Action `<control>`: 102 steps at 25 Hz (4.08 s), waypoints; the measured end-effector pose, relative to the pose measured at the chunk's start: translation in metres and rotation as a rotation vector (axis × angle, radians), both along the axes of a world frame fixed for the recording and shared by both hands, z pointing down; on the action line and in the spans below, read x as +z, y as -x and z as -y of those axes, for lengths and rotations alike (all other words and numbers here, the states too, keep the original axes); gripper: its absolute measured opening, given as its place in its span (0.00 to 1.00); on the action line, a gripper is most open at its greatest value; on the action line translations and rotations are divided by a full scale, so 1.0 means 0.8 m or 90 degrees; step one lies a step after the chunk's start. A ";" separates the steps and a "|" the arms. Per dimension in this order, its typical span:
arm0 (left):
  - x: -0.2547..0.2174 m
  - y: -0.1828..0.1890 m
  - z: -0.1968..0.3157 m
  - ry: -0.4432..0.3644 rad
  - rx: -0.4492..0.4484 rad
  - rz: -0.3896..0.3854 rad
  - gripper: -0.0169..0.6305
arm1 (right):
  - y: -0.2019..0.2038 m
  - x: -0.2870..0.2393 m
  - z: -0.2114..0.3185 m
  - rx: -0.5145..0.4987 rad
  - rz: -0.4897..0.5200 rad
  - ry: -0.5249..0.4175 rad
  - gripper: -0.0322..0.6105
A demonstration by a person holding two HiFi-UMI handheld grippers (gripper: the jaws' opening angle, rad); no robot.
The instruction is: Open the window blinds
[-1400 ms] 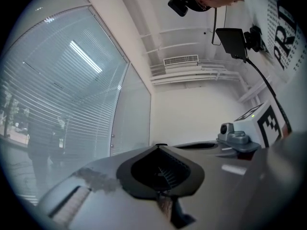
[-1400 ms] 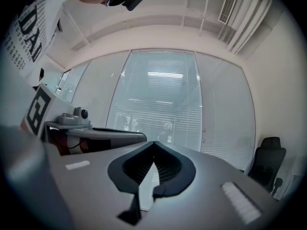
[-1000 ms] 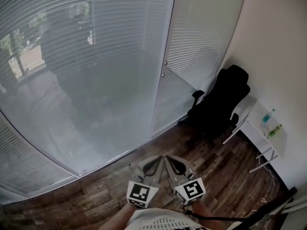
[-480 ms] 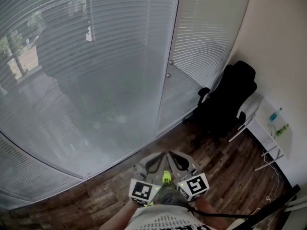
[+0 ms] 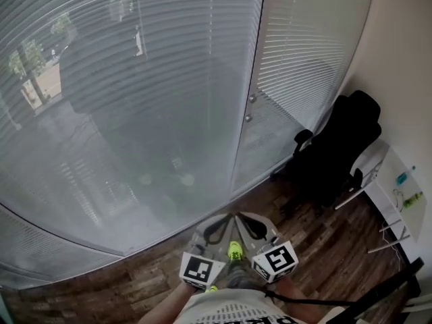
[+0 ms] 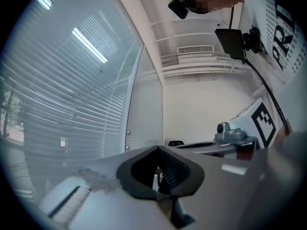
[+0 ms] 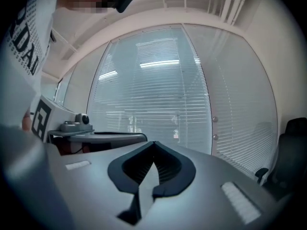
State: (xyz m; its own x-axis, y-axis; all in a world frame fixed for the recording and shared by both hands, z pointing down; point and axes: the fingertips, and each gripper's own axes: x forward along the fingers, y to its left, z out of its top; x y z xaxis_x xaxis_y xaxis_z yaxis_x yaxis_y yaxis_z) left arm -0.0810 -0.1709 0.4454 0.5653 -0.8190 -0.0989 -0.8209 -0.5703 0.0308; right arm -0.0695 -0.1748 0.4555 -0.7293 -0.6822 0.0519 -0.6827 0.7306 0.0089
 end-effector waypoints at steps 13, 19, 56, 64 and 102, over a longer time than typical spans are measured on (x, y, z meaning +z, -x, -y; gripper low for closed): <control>-0.031 -0.063 0.244 -0.014 -0.054 -0.023 0.04 | -0.062 -0.025 0.241 -0.022 -0.029 -0.078 0.06; -0.042 -0.087 0.327 -0.025 -0.070 -0.013 0.04 | -0.085 -0.037 0.325 -0.045 -0.025 -0.092 0.06; -0.021 -0.039 0.474 0.011 0.049 -0.040 0.04 | -0.052 -0.029 0.483 0.103 -0.111 -0.130 0.16; -0.020 -0.024 0.486 0.017 0.015 -0.015 0.04 | -0.064 -0.043 0.515 0.110 -0.138 -0.165 0.24; -0.029 -0.055 0.541 0.017 -0.043 -0.029 0.04 | -0.067 -0.046 0.576 0.029 -0.239 -0.261 0.26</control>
State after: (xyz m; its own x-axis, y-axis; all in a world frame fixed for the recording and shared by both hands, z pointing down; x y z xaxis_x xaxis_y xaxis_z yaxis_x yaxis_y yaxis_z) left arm -0.0370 -0.6039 0.4222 0.5042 -0.8576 -0.1013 -0.8548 -0.5123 0.0833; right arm -0.0158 -0.6355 0.4188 -0.6815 -0.7313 0.0263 -0.6085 0.5863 0.5348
